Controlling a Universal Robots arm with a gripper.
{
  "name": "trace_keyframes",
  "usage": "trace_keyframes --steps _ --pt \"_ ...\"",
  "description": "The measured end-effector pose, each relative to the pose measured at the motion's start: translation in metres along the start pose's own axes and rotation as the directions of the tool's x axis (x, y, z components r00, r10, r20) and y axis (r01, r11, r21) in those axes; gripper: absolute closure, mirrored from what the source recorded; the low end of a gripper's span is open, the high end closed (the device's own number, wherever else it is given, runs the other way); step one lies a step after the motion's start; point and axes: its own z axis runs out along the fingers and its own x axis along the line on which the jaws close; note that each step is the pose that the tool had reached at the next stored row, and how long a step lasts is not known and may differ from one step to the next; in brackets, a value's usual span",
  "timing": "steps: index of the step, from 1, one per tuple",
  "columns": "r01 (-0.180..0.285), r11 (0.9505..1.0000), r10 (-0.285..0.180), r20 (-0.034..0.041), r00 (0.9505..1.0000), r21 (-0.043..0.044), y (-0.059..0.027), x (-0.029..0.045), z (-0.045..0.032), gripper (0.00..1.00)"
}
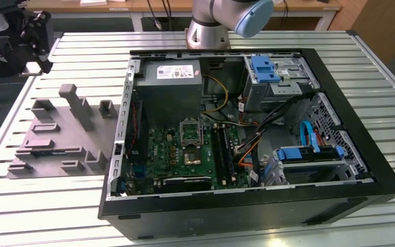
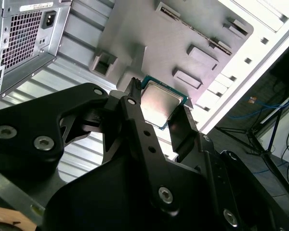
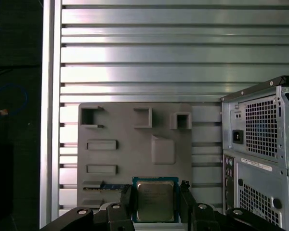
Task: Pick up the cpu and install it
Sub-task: 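Pick up the cpu and move it towards the insertion slot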
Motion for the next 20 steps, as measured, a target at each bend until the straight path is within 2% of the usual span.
trace_keyframes --steps 20 --pt "0.000 1.0000 0.000 0.0000 1.0000 0.0000 0.0002 -0.0058 0.0000 0.53"
